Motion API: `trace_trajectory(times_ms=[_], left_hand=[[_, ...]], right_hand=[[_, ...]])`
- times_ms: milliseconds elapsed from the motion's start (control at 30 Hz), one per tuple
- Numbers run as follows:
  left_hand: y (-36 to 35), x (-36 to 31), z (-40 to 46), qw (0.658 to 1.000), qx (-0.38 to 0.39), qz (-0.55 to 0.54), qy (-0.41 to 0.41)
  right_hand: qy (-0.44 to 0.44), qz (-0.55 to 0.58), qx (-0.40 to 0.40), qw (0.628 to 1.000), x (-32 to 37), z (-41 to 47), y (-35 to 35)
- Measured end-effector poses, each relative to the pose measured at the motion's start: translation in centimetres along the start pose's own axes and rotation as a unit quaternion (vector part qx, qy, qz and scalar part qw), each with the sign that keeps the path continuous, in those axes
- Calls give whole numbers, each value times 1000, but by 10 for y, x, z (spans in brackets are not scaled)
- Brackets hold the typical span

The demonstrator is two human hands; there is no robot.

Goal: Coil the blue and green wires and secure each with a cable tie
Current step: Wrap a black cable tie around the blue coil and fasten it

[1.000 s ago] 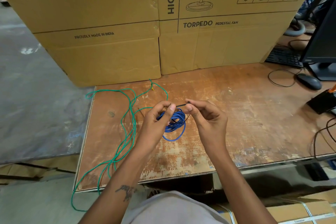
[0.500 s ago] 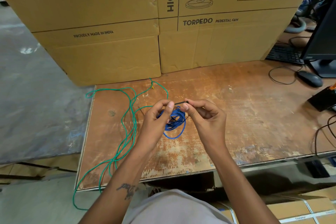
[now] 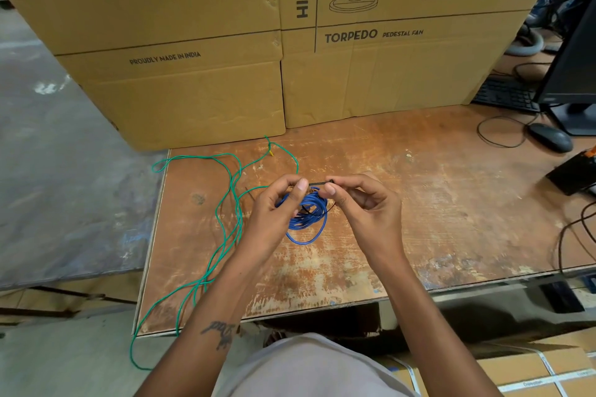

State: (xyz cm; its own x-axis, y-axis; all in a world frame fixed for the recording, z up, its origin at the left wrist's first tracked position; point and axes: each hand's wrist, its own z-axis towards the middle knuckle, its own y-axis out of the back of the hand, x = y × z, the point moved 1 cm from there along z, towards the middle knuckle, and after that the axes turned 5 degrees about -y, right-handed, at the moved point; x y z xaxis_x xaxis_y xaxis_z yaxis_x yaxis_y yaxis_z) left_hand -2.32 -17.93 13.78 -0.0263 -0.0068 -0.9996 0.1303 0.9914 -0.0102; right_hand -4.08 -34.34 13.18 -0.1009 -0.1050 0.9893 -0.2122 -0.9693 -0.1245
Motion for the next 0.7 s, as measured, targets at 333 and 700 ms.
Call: trace_trajectory(times_ms=[333, 700], left_hand=[[4, 1, 2, 999, 39, 21, 9], [13, -2, 6, 997, 59, 19, 48]], right_hand=[[-2, 10, 18, 1000, 2, 0, 2], [-25, -2, 56, 998, 0, -1, 7]])
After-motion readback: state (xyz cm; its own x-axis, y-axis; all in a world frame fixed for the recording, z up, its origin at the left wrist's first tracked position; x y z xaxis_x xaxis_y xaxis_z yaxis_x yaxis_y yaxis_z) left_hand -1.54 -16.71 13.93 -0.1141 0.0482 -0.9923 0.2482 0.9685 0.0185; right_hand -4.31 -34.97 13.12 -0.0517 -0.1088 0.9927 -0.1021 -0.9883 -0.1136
